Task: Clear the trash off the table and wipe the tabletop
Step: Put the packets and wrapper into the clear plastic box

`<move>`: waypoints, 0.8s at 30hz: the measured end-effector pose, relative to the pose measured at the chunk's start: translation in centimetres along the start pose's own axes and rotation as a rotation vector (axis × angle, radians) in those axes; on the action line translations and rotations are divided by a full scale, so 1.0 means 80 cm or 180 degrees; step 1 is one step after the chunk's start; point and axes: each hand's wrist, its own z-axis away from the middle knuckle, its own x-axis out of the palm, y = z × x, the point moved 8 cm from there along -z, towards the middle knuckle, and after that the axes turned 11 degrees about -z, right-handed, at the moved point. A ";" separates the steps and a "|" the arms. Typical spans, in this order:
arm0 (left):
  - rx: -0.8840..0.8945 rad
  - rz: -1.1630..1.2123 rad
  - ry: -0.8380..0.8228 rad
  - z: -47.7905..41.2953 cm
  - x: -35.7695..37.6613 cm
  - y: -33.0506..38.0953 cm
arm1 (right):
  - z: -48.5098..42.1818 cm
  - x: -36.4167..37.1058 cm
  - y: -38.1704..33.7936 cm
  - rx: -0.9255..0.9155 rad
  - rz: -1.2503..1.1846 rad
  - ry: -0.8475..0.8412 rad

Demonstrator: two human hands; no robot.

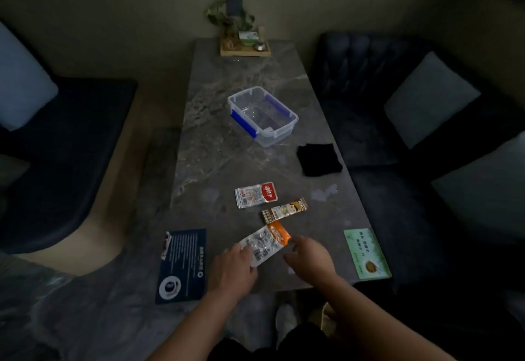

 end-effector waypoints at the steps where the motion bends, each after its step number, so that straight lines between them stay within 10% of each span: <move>1: -0.0009 -0.0002 0.0012 -0.008 -0.002 0.001 | -0.014 -0.004 -0.005 -0.0049 0.0013 0.0024; 24: -0.0780 0.0294 -0.0692 -0.118 0.033 0.008 | -0.199 -0.010 -0.017 -0.1770 0.1419 -0.0716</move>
